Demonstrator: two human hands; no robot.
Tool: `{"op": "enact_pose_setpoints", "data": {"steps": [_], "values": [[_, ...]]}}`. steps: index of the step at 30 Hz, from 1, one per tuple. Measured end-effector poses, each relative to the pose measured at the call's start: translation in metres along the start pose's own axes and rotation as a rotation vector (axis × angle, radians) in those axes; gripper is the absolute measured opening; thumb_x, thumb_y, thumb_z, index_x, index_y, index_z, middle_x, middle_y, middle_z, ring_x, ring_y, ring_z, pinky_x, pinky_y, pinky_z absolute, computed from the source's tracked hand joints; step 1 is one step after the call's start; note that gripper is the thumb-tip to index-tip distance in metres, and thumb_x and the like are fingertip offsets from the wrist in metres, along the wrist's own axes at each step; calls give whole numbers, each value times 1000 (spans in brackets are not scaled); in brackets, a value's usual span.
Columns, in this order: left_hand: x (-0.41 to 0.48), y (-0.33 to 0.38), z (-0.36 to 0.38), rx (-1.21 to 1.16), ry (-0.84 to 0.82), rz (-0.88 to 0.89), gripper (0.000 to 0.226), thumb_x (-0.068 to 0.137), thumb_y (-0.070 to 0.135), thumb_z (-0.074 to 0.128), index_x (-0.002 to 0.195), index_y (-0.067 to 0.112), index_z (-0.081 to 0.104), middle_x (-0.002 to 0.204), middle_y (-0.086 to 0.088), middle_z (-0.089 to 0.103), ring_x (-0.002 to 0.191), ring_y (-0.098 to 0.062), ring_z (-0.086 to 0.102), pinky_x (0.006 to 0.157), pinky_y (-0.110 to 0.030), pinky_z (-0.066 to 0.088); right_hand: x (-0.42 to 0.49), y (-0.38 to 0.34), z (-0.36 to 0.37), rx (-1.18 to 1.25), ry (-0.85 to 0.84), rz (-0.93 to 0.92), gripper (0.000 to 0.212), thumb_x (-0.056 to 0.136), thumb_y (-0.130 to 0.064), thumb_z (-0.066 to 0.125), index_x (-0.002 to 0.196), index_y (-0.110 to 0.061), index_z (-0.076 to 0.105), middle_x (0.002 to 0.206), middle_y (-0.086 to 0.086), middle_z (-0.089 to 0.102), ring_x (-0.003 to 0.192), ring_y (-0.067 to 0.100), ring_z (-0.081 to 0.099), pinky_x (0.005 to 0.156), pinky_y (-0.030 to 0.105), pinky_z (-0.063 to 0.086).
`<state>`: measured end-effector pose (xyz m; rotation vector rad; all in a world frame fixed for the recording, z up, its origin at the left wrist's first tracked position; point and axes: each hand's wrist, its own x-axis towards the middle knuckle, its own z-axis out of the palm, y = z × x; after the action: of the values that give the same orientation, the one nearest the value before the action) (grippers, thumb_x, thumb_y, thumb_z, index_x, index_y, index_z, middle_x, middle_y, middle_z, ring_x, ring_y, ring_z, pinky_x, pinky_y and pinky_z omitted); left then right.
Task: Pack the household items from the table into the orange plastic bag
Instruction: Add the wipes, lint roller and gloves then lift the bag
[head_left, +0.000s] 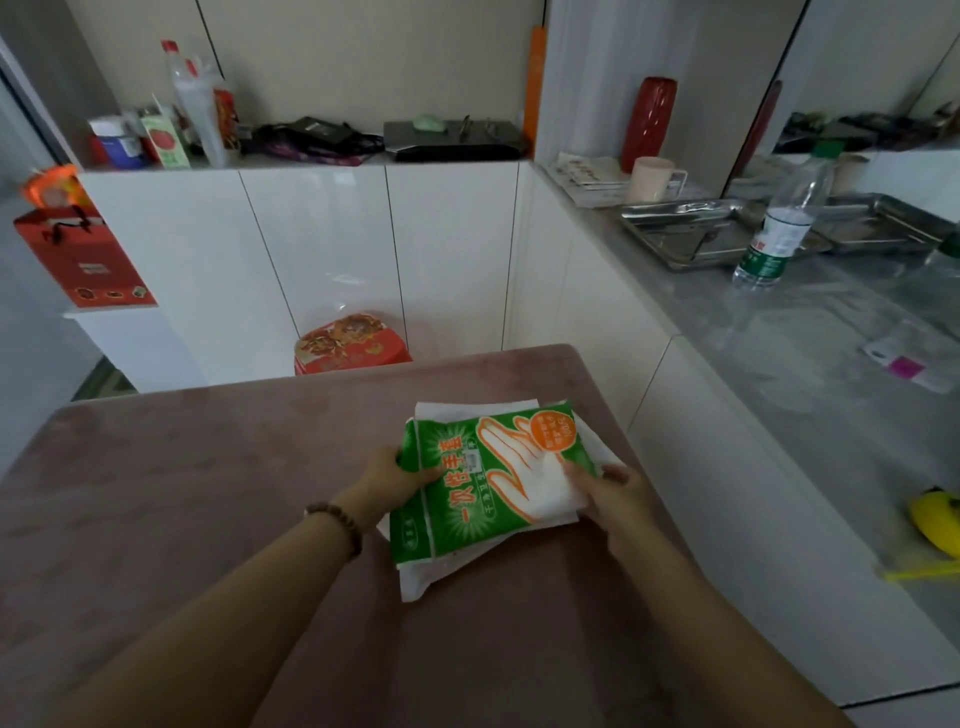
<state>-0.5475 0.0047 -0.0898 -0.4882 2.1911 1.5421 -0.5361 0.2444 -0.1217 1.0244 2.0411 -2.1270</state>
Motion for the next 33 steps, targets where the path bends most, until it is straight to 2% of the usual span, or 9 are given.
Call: {"op": "enact_pose_setpoints", "data": {"steps": [4,10,13,17,20,25,28,30,33], "values": [[10,-14,2,36,-69,5,44,82,14,70,122,2,56,122,-16,62,111,-31,61,86,-34,51,-30,39,4,-33,197,-44,71,71,-33,80,125,-3,45,115,5,58,99,23,59,76,38,52],[9,-16,-1,39,-190,37,35,73,13,78,103,21,61,101,0,69,86,-11,67,87,-36,56,-42,49,38,383,3,172,50,71,-20,81,114,-7,58,111,11,66,99,26,65,84,44,56],[4,-19,4,18,-377,-96,47,72,22,80,114,16,62,113,-7,71,102,-21,68,94,-45,53,-40,40,51,329,-83,259,25,71,-18,80,87,-9,63,101,15,68,86,28,66,76,41,56],[-7,-14,6,30,-422,-142,46,77,24,76,119,15,60,115,-6,70,107,-22,66,98,-45,50,-33,39,48,308,-215,252,22,73,-13,78,92,-11,68,108,17,70,90,31,68,82,47,55],[-22,4,0,-123,-450,-105,44,81,32,70,121,15,60,109,-7,72,102,-24,67,96,-44,51,-42,27,39,314,-229,211,26,70,-14,79,94,-11,69,106,17,71,93,33,69,88,49,54],[-66,52,-36,-622,-380,-43,63,81,62,47,89,8,78,99,-18,73,83,-30,72,79,-42,53,-90,-40,21,328,-389,11,34,72,-12,77,104,-11,69,104,12,74,95,29,70,86,45,55],[-112,80,-61,-601,-403,67,51,75,51,59,99,8,73,96,-17,73,83,-30,71,78,-39,58,-141,-87,4,249,-470,-142,30,73,-11,76,102,-13,70,98,10,75,89,25,72,76,38,58],[-155,95,-73,-505,-502,117,55,71,44,73,113,9,67,110,-18,69,96,-32,67,88,-41,55,-182,-112,-7,183,-548,-193,37,72,-12,78,107,-11,69,100,10,75,91,26,72,80,39,58],[-224,109,-88,-366,-572,177,69,47,34,92,106,9,69,113,-19,69,95,-32,69,83,-42,57,-243,-140,-16,160,-645,-221,44,70,-10,77,112,-10,66,104,14,73,94,31,71,81,42,58]]}}
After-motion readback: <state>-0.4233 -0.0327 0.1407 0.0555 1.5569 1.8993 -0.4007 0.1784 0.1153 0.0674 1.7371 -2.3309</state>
